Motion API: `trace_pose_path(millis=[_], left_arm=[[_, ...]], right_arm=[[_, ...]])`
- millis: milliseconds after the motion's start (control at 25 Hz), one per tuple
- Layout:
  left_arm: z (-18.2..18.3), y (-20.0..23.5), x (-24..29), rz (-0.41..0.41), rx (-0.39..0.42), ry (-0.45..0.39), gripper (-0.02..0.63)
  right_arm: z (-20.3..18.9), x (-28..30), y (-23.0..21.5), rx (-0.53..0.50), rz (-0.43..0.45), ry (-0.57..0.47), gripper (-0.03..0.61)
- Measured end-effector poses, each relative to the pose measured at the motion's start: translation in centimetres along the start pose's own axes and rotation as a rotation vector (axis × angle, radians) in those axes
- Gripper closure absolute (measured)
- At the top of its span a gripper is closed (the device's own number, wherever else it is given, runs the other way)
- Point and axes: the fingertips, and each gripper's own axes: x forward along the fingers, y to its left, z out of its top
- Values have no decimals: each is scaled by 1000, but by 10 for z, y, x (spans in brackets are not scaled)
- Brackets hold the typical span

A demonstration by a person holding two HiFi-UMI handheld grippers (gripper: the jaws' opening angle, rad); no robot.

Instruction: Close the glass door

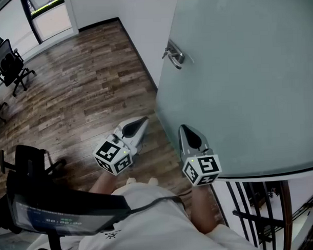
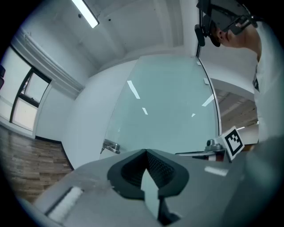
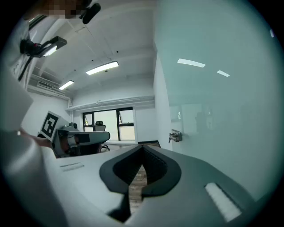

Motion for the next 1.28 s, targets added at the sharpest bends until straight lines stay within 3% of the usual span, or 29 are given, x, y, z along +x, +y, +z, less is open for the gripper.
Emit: trace_pose_path(millis=[560,1280], left_arm=[[-6,-15,11,28,7,10,614],[-43,-45,28,88,-1,68,614]], right_arm=[[-6,-13,-20,40,35,2,569],[-44,-46,-72,121,51,26,569]])
